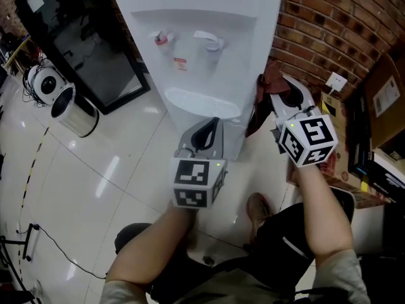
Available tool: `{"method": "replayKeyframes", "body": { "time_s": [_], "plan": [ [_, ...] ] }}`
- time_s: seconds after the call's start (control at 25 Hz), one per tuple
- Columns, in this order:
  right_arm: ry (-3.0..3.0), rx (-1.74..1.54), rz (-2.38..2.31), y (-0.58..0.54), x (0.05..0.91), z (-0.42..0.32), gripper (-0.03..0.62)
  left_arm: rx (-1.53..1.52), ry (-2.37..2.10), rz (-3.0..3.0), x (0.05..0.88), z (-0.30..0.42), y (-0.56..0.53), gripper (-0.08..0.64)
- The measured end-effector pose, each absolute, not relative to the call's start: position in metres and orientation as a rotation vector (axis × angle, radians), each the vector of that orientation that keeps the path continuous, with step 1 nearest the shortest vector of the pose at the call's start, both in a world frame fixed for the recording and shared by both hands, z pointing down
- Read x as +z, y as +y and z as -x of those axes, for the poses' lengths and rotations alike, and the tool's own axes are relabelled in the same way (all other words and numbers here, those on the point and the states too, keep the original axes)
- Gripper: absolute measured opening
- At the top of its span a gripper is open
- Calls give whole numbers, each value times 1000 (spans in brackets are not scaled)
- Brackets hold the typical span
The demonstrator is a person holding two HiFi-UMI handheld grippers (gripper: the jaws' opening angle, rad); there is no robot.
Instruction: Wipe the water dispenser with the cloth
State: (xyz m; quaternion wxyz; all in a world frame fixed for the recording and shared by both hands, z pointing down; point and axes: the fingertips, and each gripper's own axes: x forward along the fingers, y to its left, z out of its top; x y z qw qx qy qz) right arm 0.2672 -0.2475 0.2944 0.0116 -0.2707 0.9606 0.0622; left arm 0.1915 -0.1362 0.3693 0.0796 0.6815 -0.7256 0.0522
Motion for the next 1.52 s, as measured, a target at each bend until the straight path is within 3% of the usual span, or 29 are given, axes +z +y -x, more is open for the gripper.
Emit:
{"method": "replayKeyframes", "body": {
  "time_s": [0.76, 1.16, 1.52],
  "plan": [
    [3040, 208, 871, -249, 318, -268, 71, 256, -2228, -2083, 396, -211, -135, 0],
    [3189, 41, 935, -248, 456, -267, 70, 355, -2201, -1858, 520, -198, -126, 0],
    [3429, -246, 1021, -246, 637, -267, 71, 472, -2140, -1798, 580, -184, -127, 0]
  ]
}}
